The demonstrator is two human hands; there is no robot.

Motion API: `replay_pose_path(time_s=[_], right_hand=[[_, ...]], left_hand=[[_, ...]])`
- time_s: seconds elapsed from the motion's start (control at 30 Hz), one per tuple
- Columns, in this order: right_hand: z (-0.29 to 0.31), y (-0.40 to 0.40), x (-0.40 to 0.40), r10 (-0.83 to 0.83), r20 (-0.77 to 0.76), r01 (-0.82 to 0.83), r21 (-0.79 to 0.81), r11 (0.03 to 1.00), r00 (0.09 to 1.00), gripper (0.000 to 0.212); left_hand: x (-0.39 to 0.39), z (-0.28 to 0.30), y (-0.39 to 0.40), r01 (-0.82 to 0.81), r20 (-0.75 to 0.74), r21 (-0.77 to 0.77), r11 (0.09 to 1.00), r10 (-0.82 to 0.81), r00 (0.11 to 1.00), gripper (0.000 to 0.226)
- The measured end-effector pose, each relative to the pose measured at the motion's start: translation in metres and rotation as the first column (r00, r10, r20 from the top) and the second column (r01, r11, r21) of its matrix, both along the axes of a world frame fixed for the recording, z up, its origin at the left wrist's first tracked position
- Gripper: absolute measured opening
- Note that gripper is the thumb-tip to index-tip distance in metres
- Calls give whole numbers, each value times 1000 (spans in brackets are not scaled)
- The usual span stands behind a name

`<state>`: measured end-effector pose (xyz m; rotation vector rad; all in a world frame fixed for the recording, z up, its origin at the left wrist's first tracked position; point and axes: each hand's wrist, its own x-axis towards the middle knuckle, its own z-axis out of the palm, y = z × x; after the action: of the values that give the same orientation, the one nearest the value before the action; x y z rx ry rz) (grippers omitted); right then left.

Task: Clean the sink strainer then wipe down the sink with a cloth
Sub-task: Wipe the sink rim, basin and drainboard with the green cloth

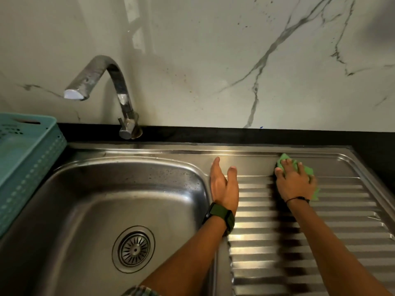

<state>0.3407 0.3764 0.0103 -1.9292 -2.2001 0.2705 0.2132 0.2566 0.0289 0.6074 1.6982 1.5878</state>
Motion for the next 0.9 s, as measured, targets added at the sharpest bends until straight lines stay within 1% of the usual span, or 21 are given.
replay_pose_path(time_s=[0.03, 0.07, 0.17, 0.23, 0.3, 0.37, 0.43, 0.47, 0.5, 0.53, 0.57, 0.6, 0.63, 0.67, 0.8, 0.9], right_hand=[[-1, -9, -16, 54, 15, -54, 2, 999, 998, 45], [-3, -20, -35, 117, 29, -117, 9, 993, 993, 45], [-5, -54, -98, 291, 33, -292, 26, 956, 956, 46], [-5, -72, -136, 407, 21, -408, 10, 913, 913, 47], [-7, -85, -161, 526, 67, -526, -16, 850, 848, 50], [-9, -90, -171, 612, 87, -612, -33, 790, 786, 52], [-9, -86, -167, 682, 78, -683, -17, 730, 727, 51], [-9, -81, -162, 725, 105, -728, -5, 685, 681, 51], [-9, -75, -157, 763, 150, -772, -2, 636, 629, 52], [-7, -69, -153, 787, 201, -803, -5, 596, 583, 54], [-6, -63, -149, 795, 245, -818, -8, 575, 556, 55], [-3, -59, -148, 791, 272, -821, -4, 570, 548, 54], [-2, -56, -147, 782, 279, -815, 2, 580, 557, 52], [-2, -54, -145, 771, 272, -802, 4, 598, 576, 51], [-1, -39, -114, 706, 213, -726, 23, 687, 675, 54], [5, -17, -69, 622, 163, -636, 48, 770, 766, 49]], left_hand=[[-5, 1, -3, -11, 42, 22, 1000, 10, 999, 52], [-13, 2, -7, -22, 41, 42, 999, 20, 999, 50], [-44, 1, -20, -73, -32, 101, 992, 77, 997, 44], [-63, -3, -27, -140, -26, 116, 983, 144, 989, 38], [-78, -6, -34, -183, -42, 92, 979, 188, 981, 34], [-86, -8, -36, -159, -109, 69, 985, 166, 980, 31], [-94, -11, -33, -75, -272, -15, 997, 69, 960, 35], [-98, -13, -31, -26, -381, -103, 994, -16, 924, 38], [-103, -14, -29, 11, -497, -218, 976, -121, 859, 41], [-107, -15, -29, 31, -599, -340, 940, -242, 764, 45], [-110, -17, -30, 38, -664, -438, 898, -352, 660, 49], [-112, -18, -30, 41, -693, -507, 861, -436, 574, 54], [-113, -18, -30, 41, -699, -556, 830, -494, 517, 58], [-113, -19, -29, 33, -696, -591, 806, -530, 484, 61], [-114, -21, -22, -10, -671, -686, 728, -627, 395, 64], [-120, -22, -19, 8, -685, -672, 741, -625, 374, 62]])
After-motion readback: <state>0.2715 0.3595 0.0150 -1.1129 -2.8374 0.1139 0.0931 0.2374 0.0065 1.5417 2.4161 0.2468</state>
